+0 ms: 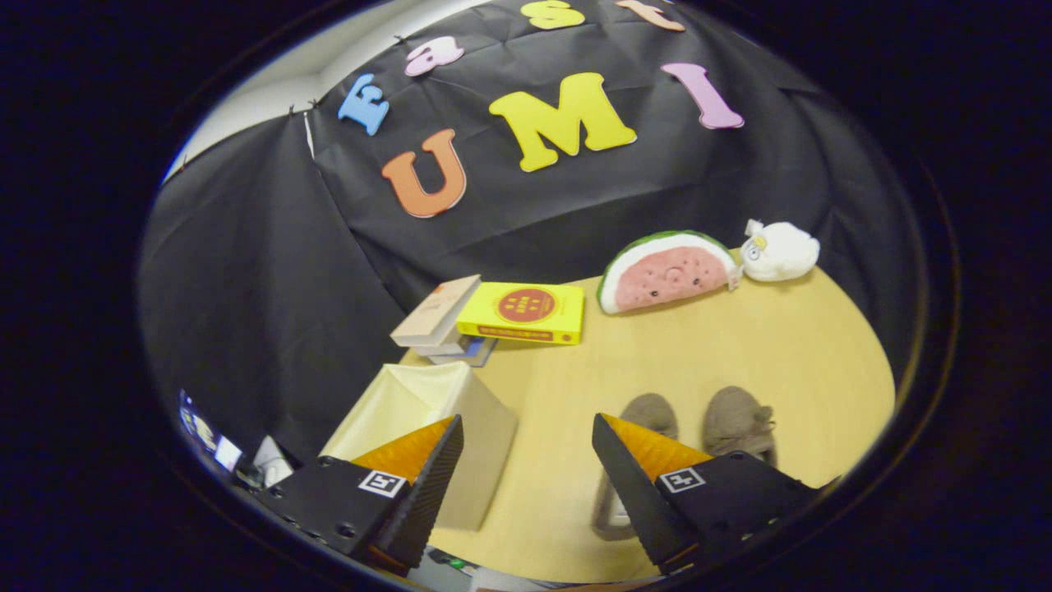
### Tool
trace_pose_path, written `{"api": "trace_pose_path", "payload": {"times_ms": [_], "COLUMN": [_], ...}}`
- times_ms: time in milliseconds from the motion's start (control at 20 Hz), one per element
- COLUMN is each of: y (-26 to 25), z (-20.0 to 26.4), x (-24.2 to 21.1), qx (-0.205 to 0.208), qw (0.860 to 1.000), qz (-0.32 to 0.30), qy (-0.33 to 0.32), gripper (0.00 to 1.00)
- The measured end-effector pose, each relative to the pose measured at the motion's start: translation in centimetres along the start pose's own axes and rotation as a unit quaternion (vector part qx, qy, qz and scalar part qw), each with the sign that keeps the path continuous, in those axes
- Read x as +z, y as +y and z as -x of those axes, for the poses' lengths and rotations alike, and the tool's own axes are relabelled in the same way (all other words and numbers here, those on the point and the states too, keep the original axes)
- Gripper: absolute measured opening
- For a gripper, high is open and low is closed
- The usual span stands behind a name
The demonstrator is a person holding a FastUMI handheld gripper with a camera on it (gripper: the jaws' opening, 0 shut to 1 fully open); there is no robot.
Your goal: Open the storage box then place both shoes into the box .Put the left shoe in first, then the right shoe, with the right side of both shoes facing outward in a uniform manner.
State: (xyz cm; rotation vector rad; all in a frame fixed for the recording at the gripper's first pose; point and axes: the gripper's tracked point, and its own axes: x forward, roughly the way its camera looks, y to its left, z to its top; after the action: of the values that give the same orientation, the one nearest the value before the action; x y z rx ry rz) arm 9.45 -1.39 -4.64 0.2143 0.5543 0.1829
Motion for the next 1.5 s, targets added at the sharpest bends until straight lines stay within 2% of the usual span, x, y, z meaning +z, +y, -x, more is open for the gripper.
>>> {"api": "trace_pose_path", "payload": {"times_ms": [100, 350, 650, 750, 850, 950, 1050, 1300, 1350, 1500], "y": [-2.6, -6.6, -9.2, -9.7, -10.1, -10.5, -11.0, -10.6, -10.7, -10.8], "z": [0.6, -0.5, -4.9, -5.8, -6.6, -6.8, -7.2, -7.9, -8.0, -7.9], "x": [-0.5, -3.3, -8.7, -10.6, -11.4, -12.0, -12.3, -12.7, -12.7, -12.4], "qx": [-0.028, -0.059, -0.078, -0.081, -0.081, -0.082, -0.093, -0.09, -0.094, -0.104], "qw": [1.0, 0.996, 0.982, 0.973, 0.966, 0.959, 0.953, 0.944, 0.944, 0.944], "qz": [0.001, -0.02, -0.035, -0.034, -0.04, -0.044, -0.046, -0.039, -0.039, -0.037], "qy": [0.009, 0.057, 0.168, 0.215, 0.242, 0.267, 0.284, 0.314, 0.312, 0.312], "gripper": [0.96, 0.96, 0.95, 0.84, 0.83, 0.76, 0.76, 0.32, 0.05, 0.0]}}
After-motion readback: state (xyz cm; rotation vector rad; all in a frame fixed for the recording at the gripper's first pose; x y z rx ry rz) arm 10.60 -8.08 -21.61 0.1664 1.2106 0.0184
